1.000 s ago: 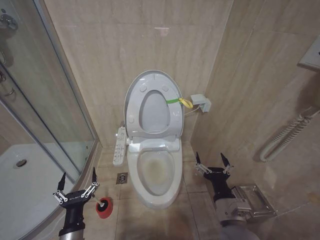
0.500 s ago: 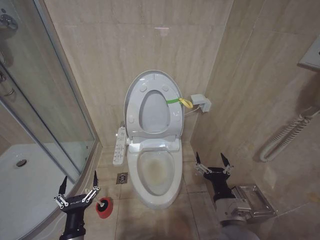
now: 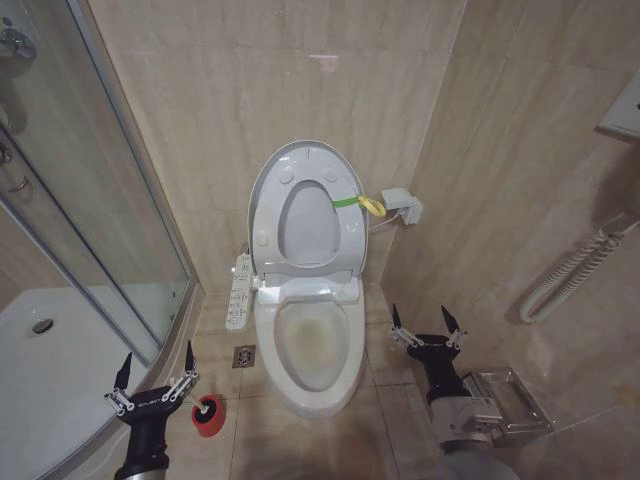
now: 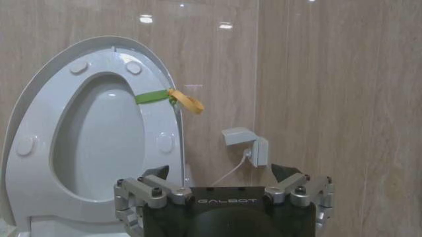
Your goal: Open the toilet lid, clean the toilet bowl with a toilet brush, close the toilet lid, and flush.
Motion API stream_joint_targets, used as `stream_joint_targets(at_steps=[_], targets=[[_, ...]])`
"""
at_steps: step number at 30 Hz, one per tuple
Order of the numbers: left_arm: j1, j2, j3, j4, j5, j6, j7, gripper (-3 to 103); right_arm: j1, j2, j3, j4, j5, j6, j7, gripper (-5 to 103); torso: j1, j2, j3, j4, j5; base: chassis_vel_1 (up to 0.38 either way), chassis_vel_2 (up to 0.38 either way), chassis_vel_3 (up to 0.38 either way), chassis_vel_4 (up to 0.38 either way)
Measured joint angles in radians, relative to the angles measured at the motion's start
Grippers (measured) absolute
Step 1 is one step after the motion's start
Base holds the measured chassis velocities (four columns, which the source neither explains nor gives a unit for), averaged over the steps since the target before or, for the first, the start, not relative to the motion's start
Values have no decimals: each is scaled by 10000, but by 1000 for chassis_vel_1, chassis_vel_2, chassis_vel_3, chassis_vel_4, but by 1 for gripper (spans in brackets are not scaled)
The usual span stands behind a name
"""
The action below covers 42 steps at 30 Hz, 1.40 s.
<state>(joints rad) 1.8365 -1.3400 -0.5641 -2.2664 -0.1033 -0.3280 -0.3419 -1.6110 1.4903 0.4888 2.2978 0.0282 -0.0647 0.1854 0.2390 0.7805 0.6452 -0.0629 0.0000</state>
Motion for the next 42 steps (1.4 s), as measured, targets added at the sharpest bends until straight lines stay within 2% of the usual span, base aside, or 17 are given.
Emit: stream_joint_targets(at_steps=[6,10,18,28,36,42], targets=[[200,190,-483,-301,-209,53,177,99,0,0,0,0,0,0,0,100,0,0,0,0,0,0,0,0,0],[412,344,-1097,-329,-267,-239,471,99,0,0,0,0,0,0,0,100,0,0,0,0,-2,0,0,0,0],[559,390,-1643,-353,-493,-344,630,98,0,0,0,0,0,0,0,100,0,0,0,0,-1,0,0,0,0],[457,262,-1587,-212,-428,-366,690,99,0,0,0,0,0,0,0,100,0,0,0,0,-1,0,0,0,0],[-307,80,-1366,269,-305,-351,1043,100,0,0,0,0,0,0,0,100,0,0,0,-2,0,0,0,0,0],[-564,-34,-978,434,-183,-209,1008,100,0,0,0,0,0,0,0,100,0,0,0,0,1,0,0,0,0]])
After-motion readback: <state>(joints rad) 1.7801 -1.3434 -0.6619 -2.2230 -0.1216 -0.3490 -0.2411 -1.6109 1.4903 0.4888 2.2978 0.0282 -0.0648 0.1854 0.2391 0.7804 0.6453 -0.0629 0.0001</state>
